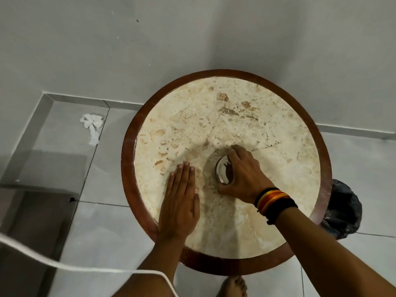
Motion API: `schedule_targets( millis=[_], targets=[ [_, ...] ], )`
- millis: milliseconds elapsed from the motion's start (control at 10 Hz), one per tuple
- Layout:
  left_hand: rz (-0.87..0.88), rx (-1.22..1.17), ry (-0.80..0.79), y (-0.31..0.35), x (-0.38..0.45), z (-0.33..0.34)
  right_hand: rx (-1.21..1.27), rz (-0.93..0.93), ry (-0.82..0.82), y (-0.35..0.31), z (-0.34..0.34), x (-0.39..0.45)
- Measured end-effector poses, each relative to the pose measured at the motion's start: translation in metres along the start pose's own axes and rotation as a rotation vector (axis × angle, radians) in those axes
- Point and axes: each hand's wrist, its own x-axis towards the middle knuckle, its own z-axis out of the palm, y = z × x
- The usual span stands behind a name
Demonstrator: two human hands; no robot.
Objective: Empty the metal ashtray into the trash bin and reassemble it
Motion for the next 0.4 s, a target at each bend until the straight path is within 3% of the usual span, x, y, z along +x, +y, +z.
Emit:
schedule_targets(
  millis=[300,400],
  targets=[
    [0.020,-0.006,-0.041,-0.001,-0.004,-0.001,-0.030,-0.044,0.112,0.001,0.015,0.000],
    [0.057,-0.038,-0.014,0.003,0.002,-0.012,-0.048,-0.054,0.316,-0.001,0.011,-0.004]
  ],
)
